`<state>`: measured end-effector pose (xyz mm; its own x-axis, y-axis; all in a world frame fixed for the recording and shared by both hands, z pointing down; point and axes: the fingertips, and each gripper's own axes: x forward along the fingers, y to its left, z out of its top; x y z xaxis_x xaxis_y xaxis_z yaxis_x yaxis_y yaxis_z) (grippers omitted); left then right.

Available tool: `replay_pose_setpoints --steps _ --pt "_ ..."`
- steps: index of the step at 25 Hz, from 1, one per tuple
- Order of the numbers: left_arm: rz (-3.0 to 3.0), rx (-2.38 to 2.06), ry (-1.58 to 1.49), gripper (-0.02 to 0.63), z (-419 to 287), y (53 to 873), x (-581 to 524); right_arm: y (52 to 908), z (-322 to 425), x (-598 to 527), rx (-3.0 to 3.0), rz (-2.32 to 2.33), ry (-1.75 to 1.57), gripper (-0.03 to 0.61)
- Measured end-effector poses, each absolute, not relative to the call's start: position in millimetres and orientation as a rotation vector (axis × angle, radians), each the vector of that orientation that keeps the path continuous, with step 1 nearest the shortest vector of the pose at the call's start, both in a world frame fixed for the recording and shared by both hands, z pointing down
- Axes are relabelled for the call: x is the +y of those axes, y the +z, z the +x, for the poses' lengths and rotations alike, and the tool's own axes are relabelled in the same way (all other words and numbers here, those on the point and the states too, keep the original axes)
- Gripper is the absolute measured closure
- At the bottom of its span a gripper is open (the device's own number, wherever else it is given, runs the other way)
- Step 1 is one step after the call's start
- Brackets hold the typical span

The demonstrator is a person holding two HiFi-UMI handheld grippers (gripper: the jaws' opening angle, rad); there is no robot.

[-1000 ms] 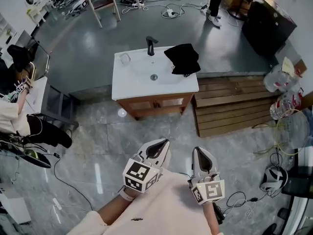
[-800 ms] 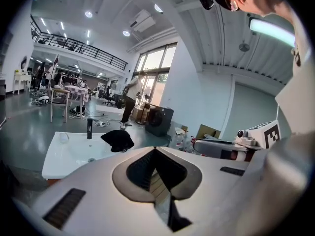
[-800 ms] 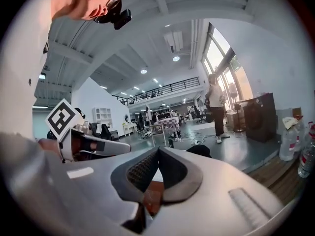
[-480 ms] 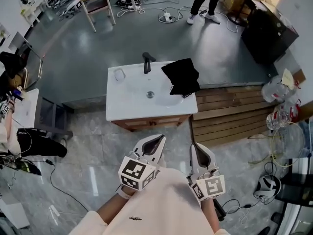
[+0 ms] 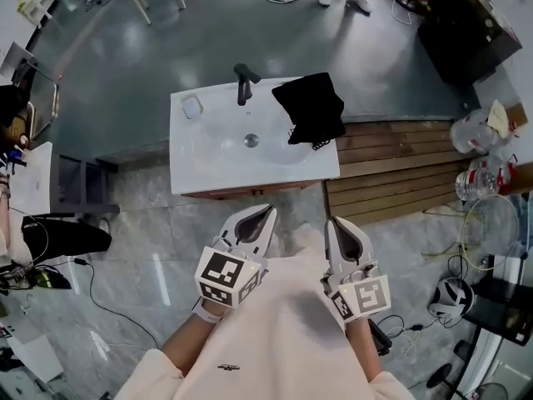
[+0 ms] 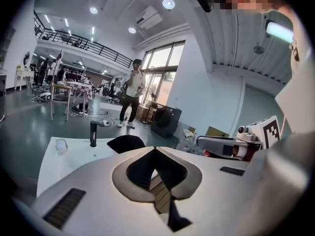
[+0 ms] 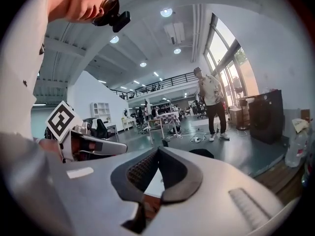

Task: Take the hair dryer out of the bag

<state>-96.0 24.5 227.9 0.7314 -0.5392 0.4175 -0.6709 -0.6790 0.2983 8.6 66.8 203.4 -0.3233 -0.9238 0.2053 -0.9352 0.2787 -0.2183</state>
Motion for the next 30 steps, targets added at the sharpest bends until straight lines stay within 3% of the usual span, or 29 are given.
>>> replay_pose_setpoints --steps 17,30 --pt "2.475 -0.929 0.601 0.6 -5.8 306.9 -75.1 272.3 81.9 -39.8 -2.462 1.634 0.56 0.58" --pt "2.458 -0.953 0.802 0.511 34.7 391.3 -118.9 334.3 109.2 -90.9 -2.506 1.484 0.584 0.58"
